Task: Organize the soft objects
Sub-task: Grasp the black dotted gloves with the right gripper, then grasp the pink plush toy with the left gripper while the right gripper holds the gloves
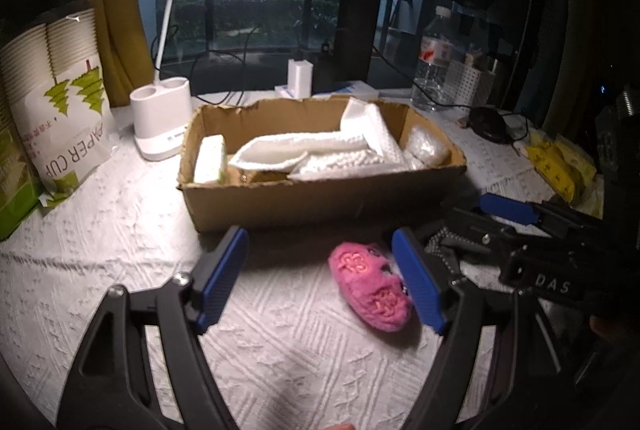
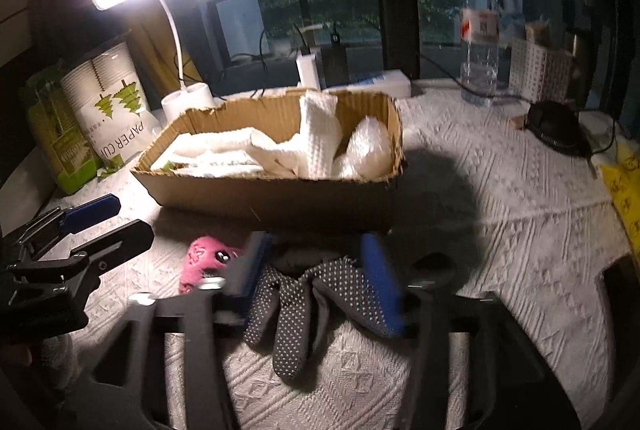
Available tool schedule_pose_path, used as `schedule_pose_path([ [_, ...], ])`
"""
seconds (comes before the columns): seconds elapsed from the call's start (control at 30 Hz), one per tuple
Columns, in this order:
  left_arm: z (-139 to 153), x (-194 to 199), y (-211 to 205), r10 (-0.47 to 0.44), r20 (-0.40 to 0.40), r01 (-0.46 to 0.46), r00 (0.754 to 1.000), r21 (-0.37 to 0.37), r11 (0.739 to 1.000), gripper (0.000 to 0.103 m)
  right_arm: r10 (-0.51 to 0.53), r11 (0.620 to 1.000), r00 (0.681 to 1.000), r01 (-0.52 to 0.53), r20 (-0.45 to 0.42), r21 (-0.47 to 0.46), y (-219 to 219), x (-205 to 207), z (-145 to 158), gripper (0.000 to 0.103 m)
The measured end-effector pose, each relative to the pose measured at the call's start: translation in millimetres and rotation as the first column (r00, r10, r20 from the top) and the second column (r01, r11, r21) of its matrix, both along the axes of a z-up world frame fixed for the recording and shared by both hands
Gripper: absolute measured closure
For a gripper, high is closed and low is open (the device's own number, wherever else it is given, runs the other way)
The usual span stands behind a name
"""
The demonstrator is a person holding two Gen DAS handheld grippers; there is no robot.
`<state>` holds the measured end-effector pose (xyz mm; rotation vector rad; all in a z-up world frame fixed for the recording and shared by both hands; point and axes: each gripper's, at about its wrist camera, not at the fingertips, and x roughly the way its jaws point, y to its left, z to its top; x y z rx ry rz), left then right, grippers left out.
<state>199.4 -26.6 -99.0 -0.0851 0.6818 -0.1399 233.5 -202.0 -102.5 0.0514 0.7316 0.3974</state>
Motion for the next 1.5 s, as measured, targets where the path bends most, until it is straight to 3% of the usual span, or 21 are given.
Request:
schedule_pose_path([
  [0.5, -14, 13, -2, -0.004, -0.043, 0.004, 0.999, -0.001, 1.0, 0.027, 0.029, 0.996, 0.99, -0.041, -0.135, -0.085, 20, 26, -35, 0.031],
  [0.77, -19, 18, -10, -0.023, -0.067, 0.024, 0.997, 0.009, 1.0, 0.027, 0.021, 0.992, 0.99, -0.037, -0.138, -0.118, 25, 27, -37, 0.032],
  [0.87, -20, 20, -15, -0.032, -0.078, 0.033, 0.996, 0.016, 0.999, 0.027, -0.005, 0.989, 0.992, -0.014, -0.128, -0.147, 26, 27, -37, 0.044],
  [0.93, -21, 20, -19, -0.039, -0.084, 0.041, 0.996, 0.023, 0.999, 0.027, -0.017, 0.993, 0.992, 0.002, -0.127, -0.122, 19, 27, -36, 0.062],
  [1.0, -21, 20, -23, -0.045, -0.084, 0.048, 0.995, 0.031, 0.998, 0.027, -0.015, 0.995, 0.992, 0.003, -0.126, -0.098, 15, 27, -35, 0.071],
  [1.33, -26, 24, -39, -0.074, -0.115, 0.083, 0.991, 0.076, 0.994, 0.027, -0.003, 1.0, 0.999, 0.004, -0.032, 0.027, -5, 14, -18, 0.073],
  [1.5, -33, 28, -46, -0.086, -0.143, 0.099, 0.986, 0.091, 0.991, 0.027, -0.008, 0.999, 1.0, 0.009, -0.023, 0.046, -14, 12, -13, 0.073],
])
